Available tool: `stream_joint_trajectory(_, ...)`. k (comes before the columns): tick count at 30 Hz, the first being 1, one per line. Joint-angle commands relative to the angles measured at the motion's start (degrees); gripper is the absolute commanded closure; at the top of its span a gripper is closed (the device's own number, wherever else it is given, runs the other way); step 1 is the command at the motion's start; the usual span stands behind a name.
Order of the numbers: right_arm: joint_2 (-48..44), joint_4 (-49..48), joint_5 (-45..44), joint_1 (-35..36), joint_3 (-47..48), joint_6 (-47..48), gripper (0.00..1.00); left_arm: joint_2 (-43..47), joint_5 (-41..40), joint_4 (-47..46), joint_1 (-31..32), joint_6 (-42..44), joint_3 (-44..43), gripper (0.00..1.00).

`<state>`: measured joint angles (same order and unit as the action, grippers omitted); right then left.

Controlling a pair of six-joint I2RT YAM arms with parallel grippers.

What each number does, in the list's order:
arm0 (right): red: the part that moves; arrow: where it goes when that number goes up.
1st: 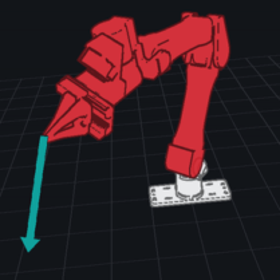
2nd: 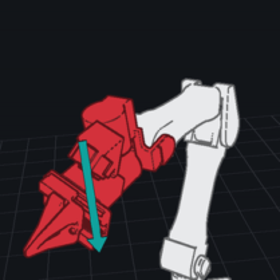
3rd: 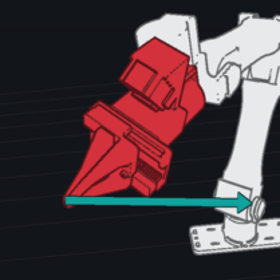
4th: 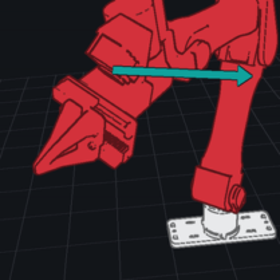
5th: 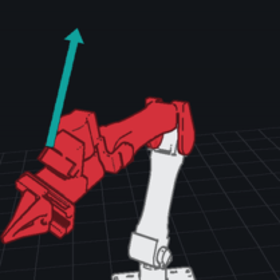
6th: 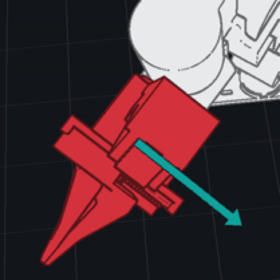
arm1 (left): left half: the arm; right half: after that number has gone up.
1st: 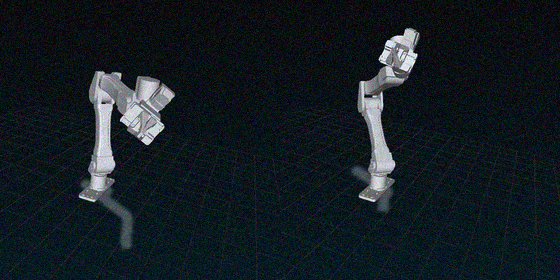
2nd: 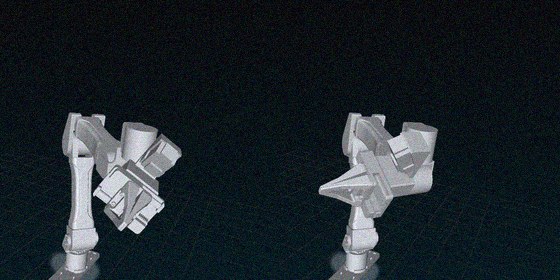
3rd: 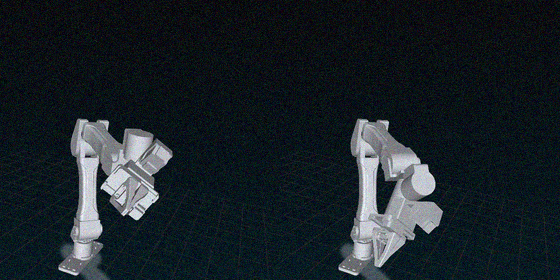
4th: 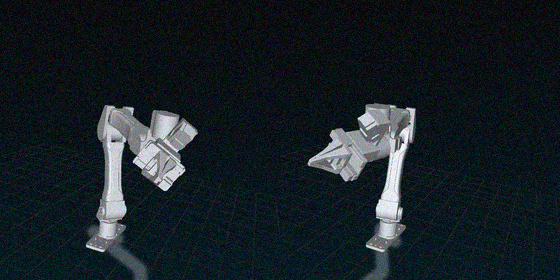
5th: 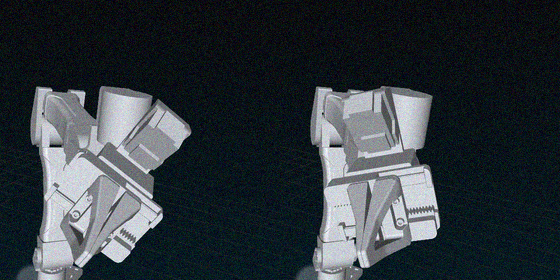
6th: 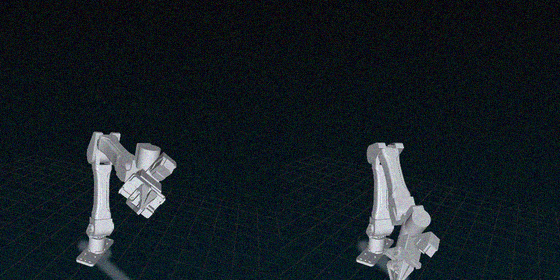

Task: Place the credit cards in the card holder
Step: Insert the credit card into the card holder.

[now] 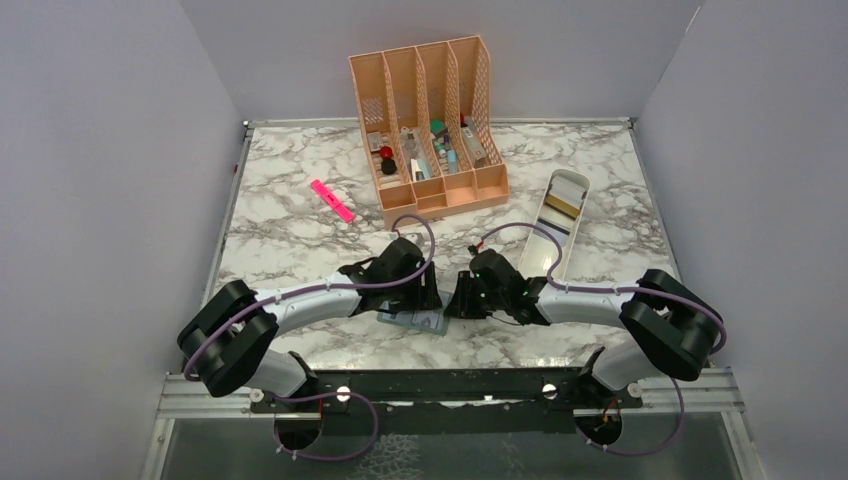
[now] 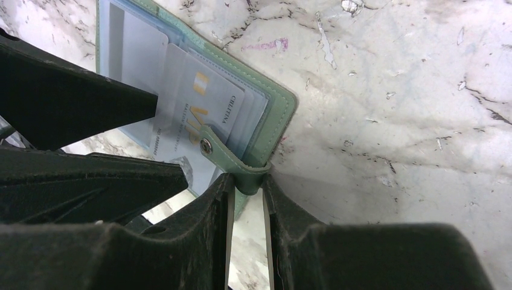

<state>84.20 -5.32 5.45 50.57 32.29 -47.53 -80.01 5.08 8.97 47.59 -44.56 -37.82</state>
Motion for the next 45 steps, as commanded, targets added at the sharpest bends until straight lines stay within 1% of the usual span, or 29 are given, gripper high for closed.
stream_joint_trajectory(1,-0.5,0.9,-1.8,0.3,-0.4,1.0,0.71,0.9,-1.4,-0.4,0.8,0.5,-0.1,0.33)
stream_joint_trajectory(5,0.0,0.4,-1.8,0.3,-0.4,1.0,0.71,-0.2,1.4,-3.7,1.2,-0.2,0.6,0.33)
stream_joint_trajectory(15,0.8,0.1,-2.5,0.3,-0.3,1.4,0.71,-1.5,5.3,-9.6,2.4,-3.2,1.6,0.33)
stream_joint_trajectory(22,-0.3,2.2,-4.6,0.3,0.2,2.2,0.71,-2.0,5.7,-10.0,2.3,-3.5,1.5,0.33)
stream_joint_trajectory(24,-1.4,3.2,-5.0,0.3,0.4,2.3,0.71,-1.4,5.3,-8.7,2.4,-3.2,0.9,0.33)
stream_joint_trajectory(30,-6.3,6.5,-5.1,0.3,0.8,2.1,0.7,1.4,0.5,0.3,2.2,-0.6,-3.1,0.33)
stream_joint_trajectory(35,-8.6,8.9,-3.3,0.3,2.2,2.0,0.7,4.0,-1.1,5.1,0.2,1.4,-3.8,0.31)
stream_joint_trajectory(40,-10.1,9.6,-2.0,0.4,3.6,1.3,0.7,6.5,-0.3,7.6,-4.0,3.4,-2.3,0.31)
stream_joint_trajectory(45,-9.4,9.3,-3.0,2.8,6.0,0.5,0.7,10.5,1.4,9.1,-11.2,4.7,1.2,0.31)
